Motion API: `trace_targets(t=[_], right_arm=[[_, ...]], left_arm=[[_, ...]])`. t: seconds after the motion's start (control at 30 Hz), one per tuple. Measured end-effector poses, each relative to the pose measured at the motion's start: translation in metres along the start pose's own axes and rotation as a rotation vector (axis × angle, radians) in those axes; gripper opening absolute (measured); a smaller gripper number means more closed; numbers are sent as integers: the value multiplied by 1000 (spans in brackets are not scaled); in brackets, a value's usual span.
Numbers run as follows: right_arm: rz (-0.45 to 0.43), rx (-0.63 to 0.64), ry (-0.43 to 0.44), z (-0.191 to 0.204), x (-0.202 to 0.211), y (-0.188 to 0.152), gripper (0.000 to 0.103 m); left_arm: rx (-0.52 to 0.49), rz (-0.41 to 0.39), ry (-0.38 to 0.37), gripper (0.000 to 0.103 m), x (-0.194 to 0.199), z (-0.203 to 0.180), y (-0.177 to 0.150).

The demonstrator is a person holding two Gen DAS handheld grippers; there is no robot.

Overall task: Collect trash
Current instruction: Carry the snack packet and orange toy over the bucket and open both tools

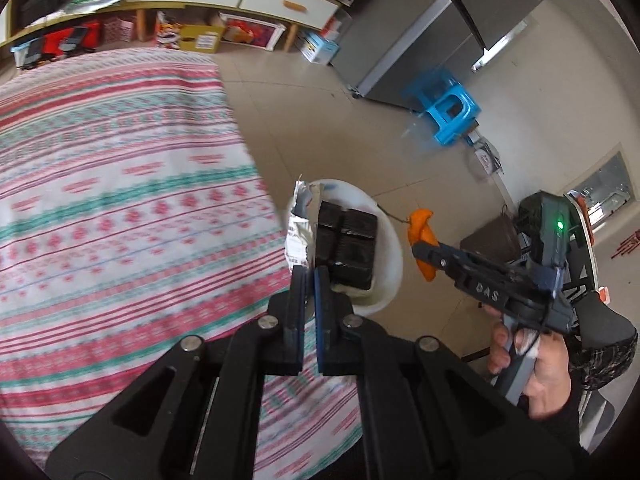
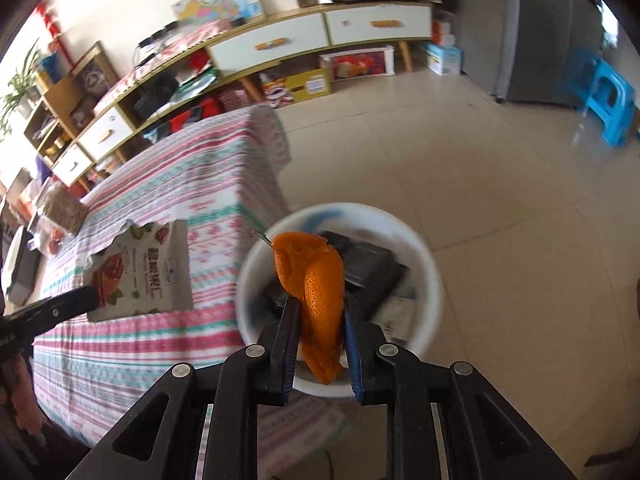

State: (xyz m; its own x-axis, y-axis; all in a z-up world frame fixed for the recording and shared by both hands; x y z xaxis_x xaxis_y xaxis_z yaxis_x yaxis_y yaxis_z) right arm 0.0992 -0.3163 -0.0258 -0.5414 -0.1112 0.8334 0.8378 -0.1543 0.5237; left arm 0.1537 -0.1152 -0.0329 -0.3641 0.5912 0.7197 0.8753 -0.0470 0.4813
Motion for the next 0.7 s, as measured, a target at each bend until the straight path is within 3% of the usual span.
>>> trace_targets(t=[0.33,0.7], right_arm=[[6,-49,-11,-40,7,-5,22],[25,-70,-6,-43,2,0,22]], left_arm=[[34,50,-30,5,-72,-28,7],[18,157,83,5,-105,-27,-4]])
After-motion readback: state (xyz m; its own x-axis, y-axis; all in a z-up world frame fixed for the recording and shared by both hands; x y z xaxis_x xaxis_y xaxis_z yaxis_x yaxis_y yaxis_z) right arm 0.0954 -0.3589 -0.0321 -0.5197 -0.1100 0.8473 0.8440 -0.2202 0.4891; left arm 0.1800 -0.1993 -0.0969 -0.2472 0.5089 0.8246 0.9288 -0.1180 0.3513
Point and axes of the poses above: each gripper's, at about its wrist camera, not at the fingertips, and x roughly against the way its jaws point, z to its left, y to its top, the point moved 1 cm from there along -x, roughly the way its jaws point, and after that the axes turned 3 degrees about -z, right-handed, at the moved point
